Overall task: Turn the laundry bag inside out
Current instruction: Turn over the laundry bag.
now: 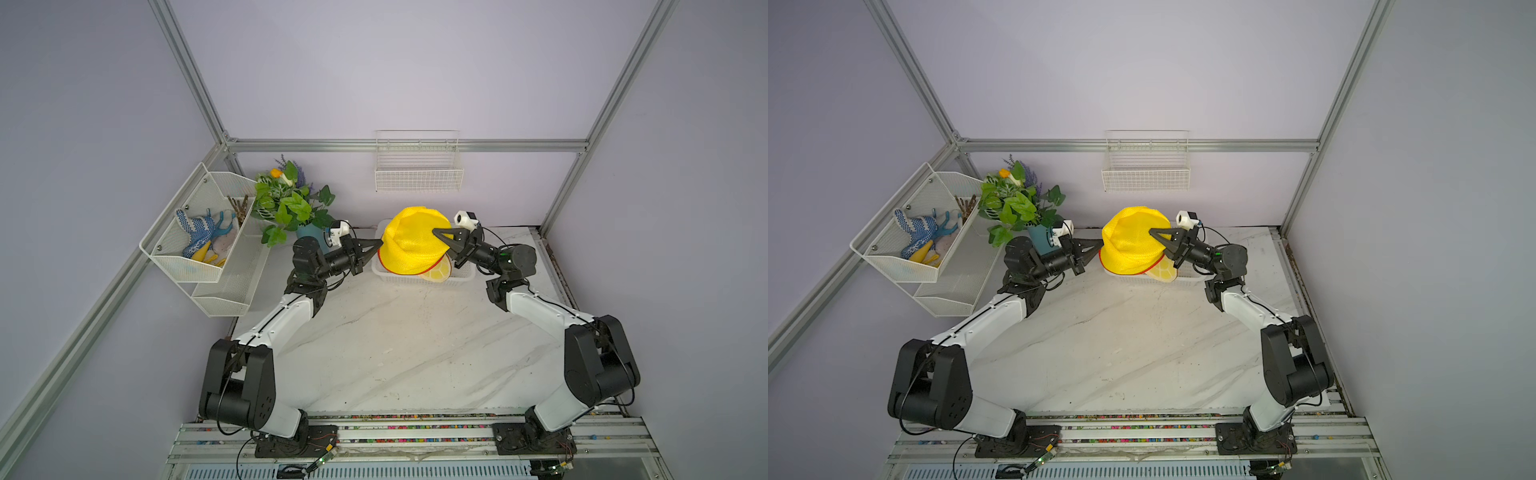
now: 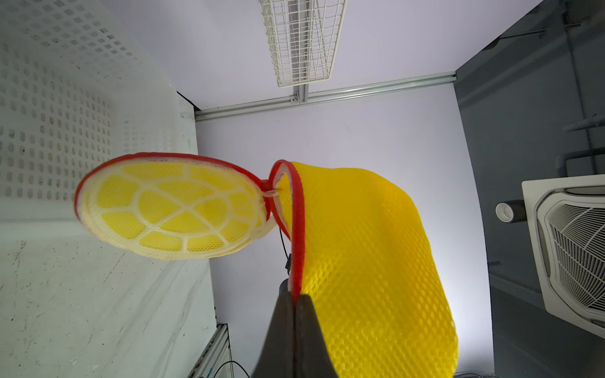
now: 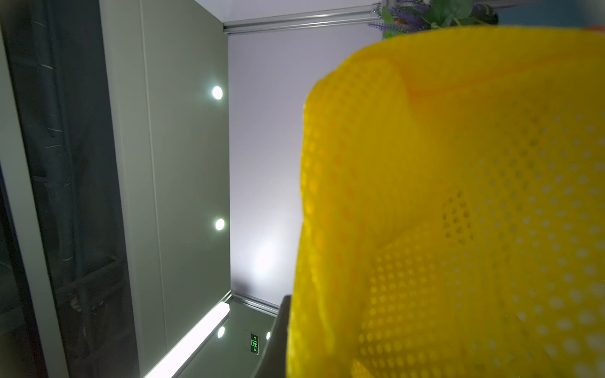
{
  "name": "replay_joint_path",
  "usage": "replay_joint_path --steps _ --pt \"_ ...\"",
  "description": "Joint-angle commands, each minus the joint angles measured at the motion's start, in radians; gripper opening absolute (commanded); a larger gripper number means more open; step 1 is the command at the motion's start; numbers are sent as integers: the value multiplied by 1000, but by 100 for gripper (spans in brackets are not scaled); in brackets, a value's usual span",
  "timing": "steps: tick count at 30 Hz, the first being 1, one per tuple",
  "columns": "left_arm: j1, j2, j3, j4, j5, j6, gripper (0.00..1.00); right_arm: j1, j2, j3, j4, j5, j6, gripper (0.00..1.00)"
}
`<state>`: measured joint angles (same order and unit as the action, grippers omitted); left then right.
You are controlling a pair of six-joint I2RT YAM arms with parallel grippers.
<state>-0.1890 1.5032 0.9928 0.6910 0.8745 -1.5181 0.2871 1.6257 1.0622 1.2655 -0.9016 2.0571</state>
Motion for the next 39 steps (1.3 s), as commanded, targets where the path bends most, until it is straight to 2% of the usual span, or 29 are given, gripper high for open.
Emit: replay_joint_path --steps 1,6,10,13,16,17,18,19,20,23,26,28,30,31,33,36,39 --pt "4 48 -62 14 -25 9 0 0 27 46 253 104 178 0" --pt "-48 176 -5 -27 -17 28 0 55 117 166 383 190 289 0" --pt "-117 247 65 -31 10 8 0 108 177 278 383 217 290 0" --pt "-159 230 80 -94 35 37 0 121 227 351 347 221 259 0" --pt "-164 155 36 -128 51 46 0 107 224 346 254 184 198 0" --pt "-155 111 18 -173 49 65 2 97 207 332 207 150 167 0" --pt "-143 70 9 -232 49 91 12 85 184 314 156 121 133 0" --pt "-126 18 6 -323 46 139 27 71 151 287 82 85 82 0" --pt "-107 -36 9 -422 40 190 38 58 119 262 -1 44 28 0" --pt "-35 -192 43 -689 3 307 63 35 34 237 -305 -75 -171 0" --pt "10 -262 161 -1003 -46 461 74 32 -34 291 -744 -132 -506 0" --pt "14 -262 255 -1184 -84 548 78 32 -47 356 -1035 -132 -699 0" --pt "9 -259 307 -1242 -106 561 82 33 -41 437 -1293 -106 -868 0" --pt "0 -254 329 -1246 -123 558 88 36 -32 479 -1421 -83 -942 0" --pt "-38 -227 382 -1257 -158 567 92 41 -22 519 -1531 -44 -989 0" --pt "-125 -161 505 -1363 -256 640 99 52 6 584 -1688 25 -1043 0" --pt "-216 -118 659 -1520 -437 761 100 53 45 670 -1905 103 -1132 0"
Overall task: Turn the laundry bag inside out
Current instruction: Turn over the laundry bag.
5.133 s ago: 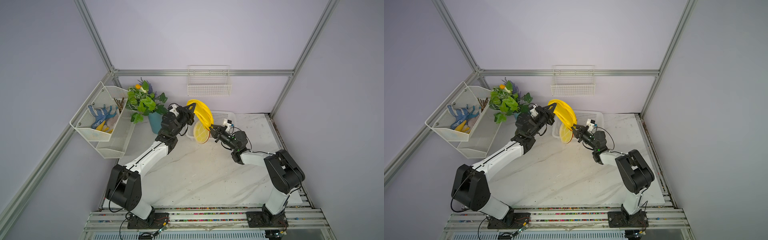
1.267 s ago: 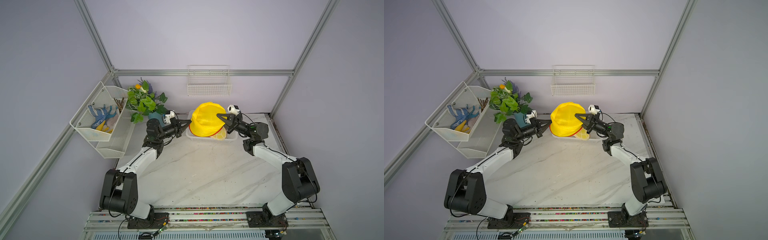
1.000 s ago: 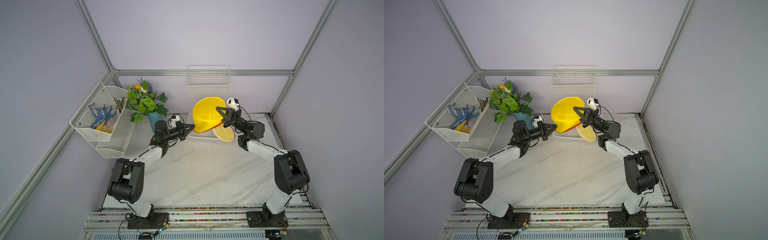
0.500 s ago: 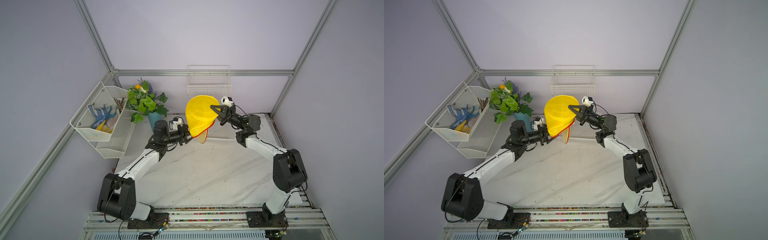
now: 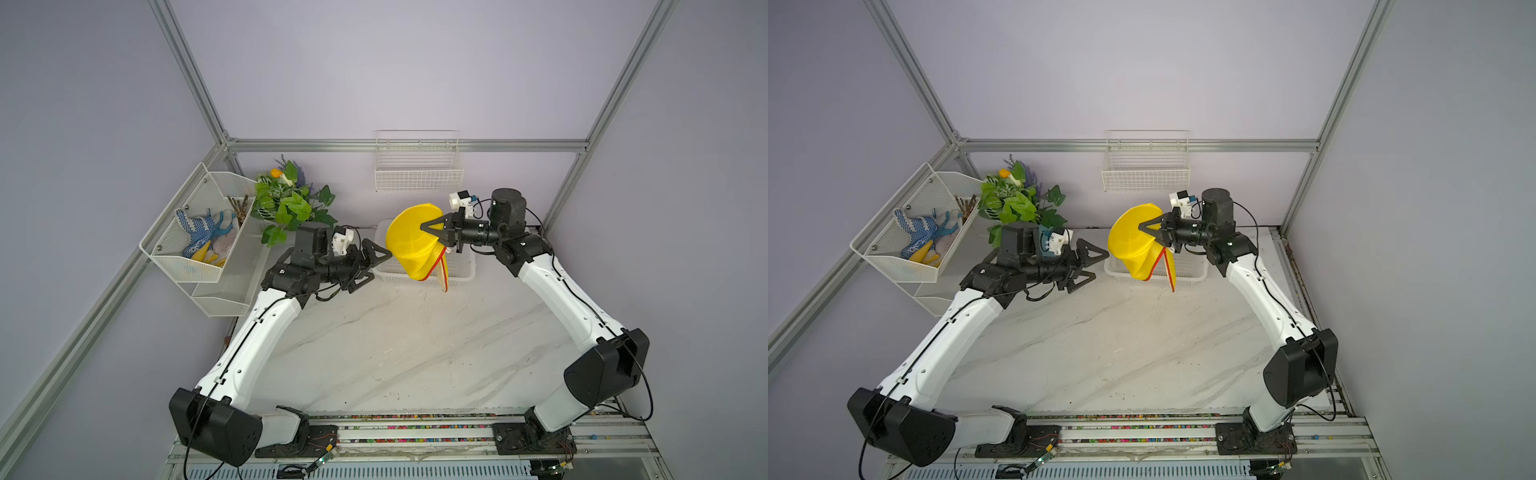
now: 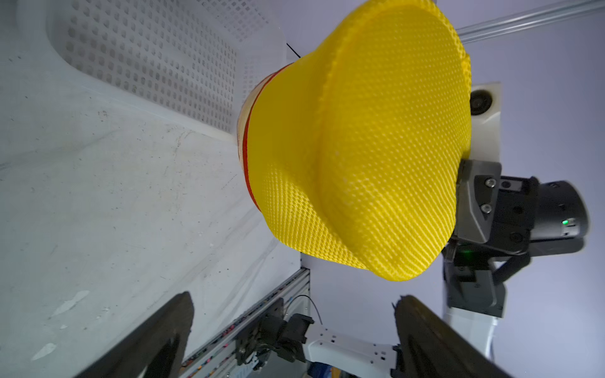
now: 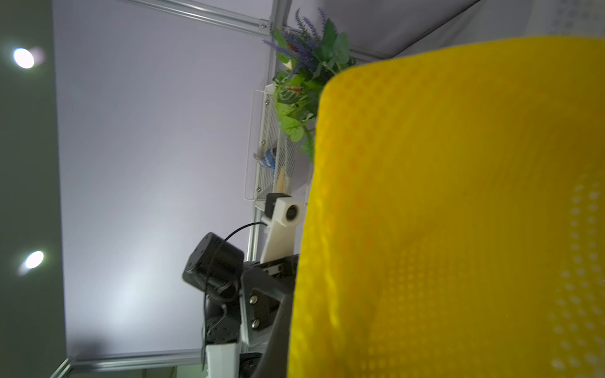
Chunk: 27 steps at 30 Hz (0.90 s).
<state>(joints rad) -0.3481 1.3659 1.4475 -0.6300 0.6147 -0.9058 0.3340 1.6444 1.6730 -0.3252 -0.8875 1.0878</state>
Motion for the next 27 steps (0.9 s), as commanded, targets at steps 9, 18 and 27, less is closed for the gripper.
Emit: replay_joint_path --steps 9,18,27 --pt "-368 252 544 -521 -762 455 100 14 135 185 -509 153 -236 0" --pt "-476 363 590 -533 -993 558 100 25 171 260 -555 148 -238 0" --pt "-518 381 579 -377 -1023 599 100 37 148 240 -540 120 -210 0"
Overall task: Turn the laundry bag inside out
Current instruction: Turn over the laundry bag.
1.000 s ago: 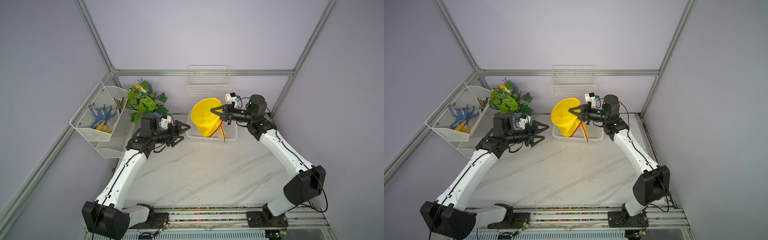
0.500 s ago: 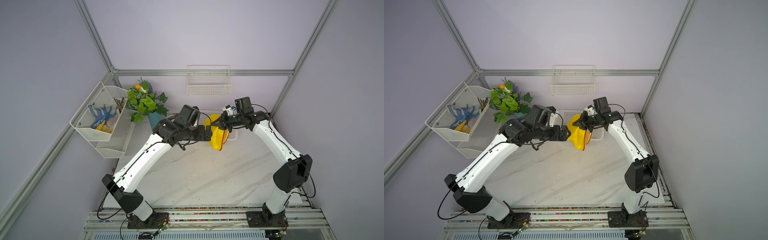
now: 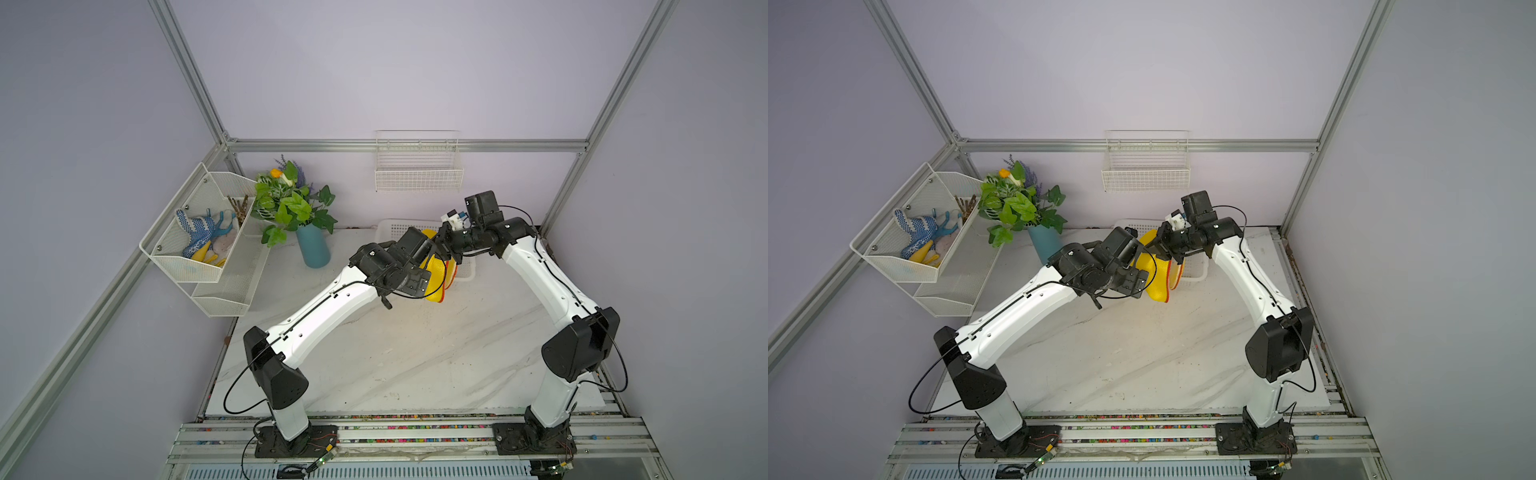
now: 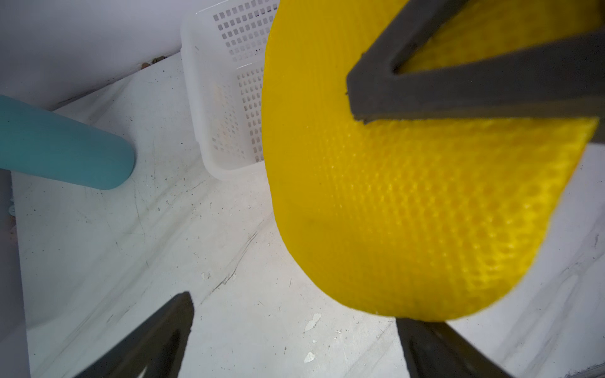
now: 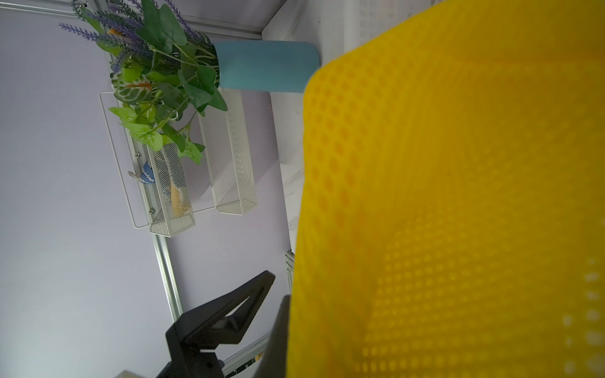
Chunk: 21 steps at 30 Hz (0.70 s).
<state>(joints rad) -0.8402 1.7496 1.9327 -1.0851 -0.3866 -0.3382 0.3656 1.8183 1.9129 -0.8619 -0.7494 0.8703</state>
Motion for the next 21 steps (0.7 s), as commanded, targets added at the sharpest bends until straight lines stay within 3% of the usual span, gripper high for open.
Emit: replay_joint_path --steps 1,5,9,15,21 --pt "-33 -10 82 101 -2 27 100 5 -25 0 4 -17 15 0" --pt "-57 -59 -8 210 82 -2 100 6 -22 1 49 -10 59 0" --pt "-56 -73 -73 245 74 -16 100 9 -23 -2 85 -26 95 0" --pt "-35 -58 -100 263 46 -9 75 9 -51 -28 122 -52 134 0" --pt "-27 -45 -126 256 36 -6 65 8 -76 -52 192 -77 197 0"
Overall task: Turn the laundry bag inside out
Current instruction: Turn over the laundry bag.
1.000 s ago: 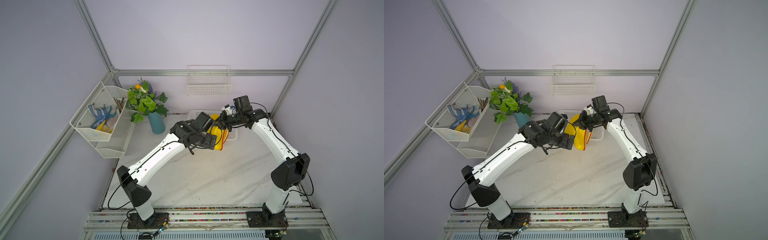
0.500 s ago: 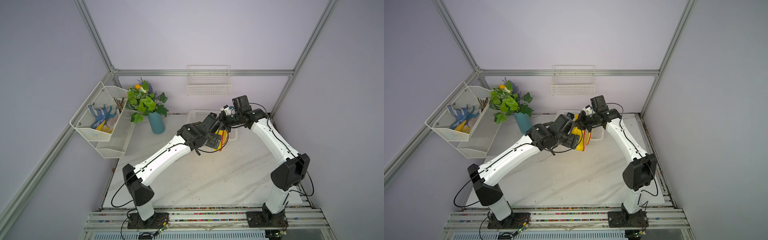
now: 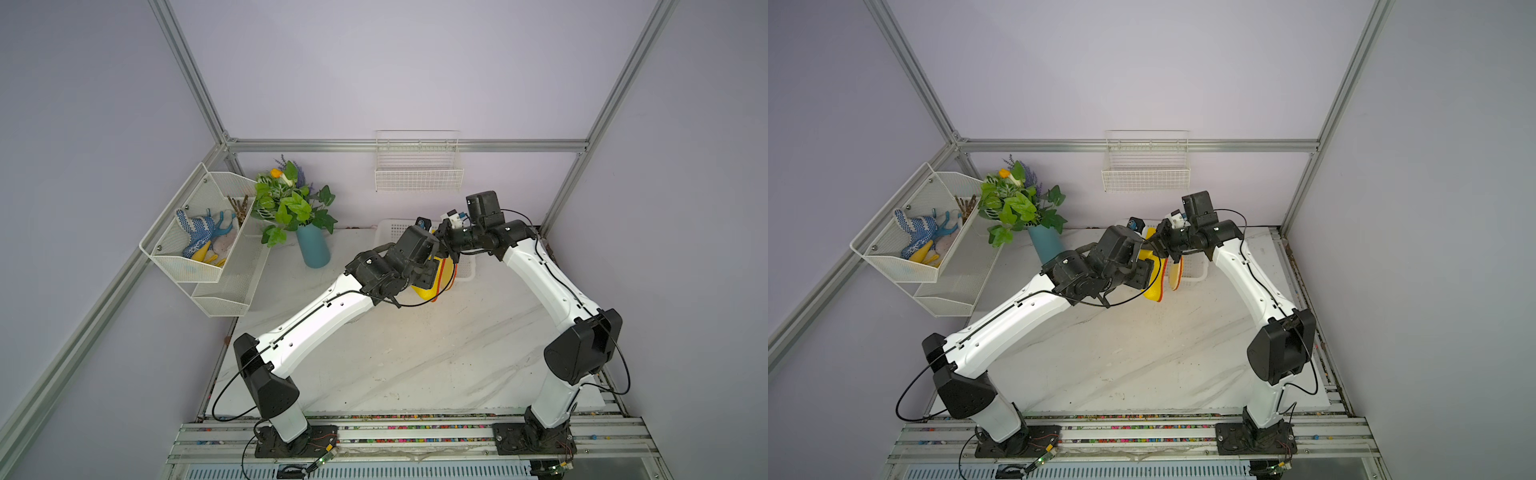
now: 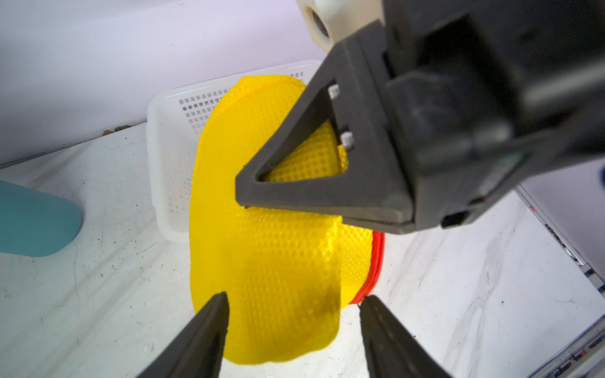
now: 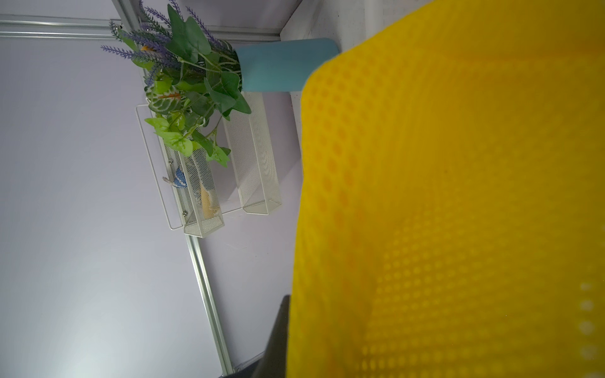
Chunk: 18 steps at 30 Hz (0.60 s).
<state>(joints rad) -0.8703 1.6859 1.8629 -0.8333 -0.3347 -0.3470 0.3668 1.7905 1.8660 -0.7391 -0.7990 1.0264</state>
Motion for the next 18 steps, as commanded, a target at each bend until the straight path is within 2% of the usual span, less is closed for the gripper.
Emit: replay_joint_path --steps 1,5,8,11,12,15,17,18 --pt "5 19 -63 5 -20 2 63 6 -52 -5 77 -32 50 0" --pt "10 18 -77 -6 -50 9 46 5 -67 -20 132 -61 101 0" --pt "19 7 -75 -13 -87 18 27 1 -75 -38 167 -85 129 0" --pt "32 -17 -68 -15 -117 25 3 -8 -83 -62 201 -93 149 0" --pt "38 -27 -65 -17 -125 26 0 -12 -88 -76 225 -94 161 5" --pt "67 -57 -49 -39 -121 29 0 -31 -111 -135 348 -100 227 33" --pt "97 -86 -51 -60 -108 29 0 -60 -150 -243 580 -118 350 48" --pt "117 -107 -59 -65 -91 34 0 -79 -173 -320 765 -129 452 55"
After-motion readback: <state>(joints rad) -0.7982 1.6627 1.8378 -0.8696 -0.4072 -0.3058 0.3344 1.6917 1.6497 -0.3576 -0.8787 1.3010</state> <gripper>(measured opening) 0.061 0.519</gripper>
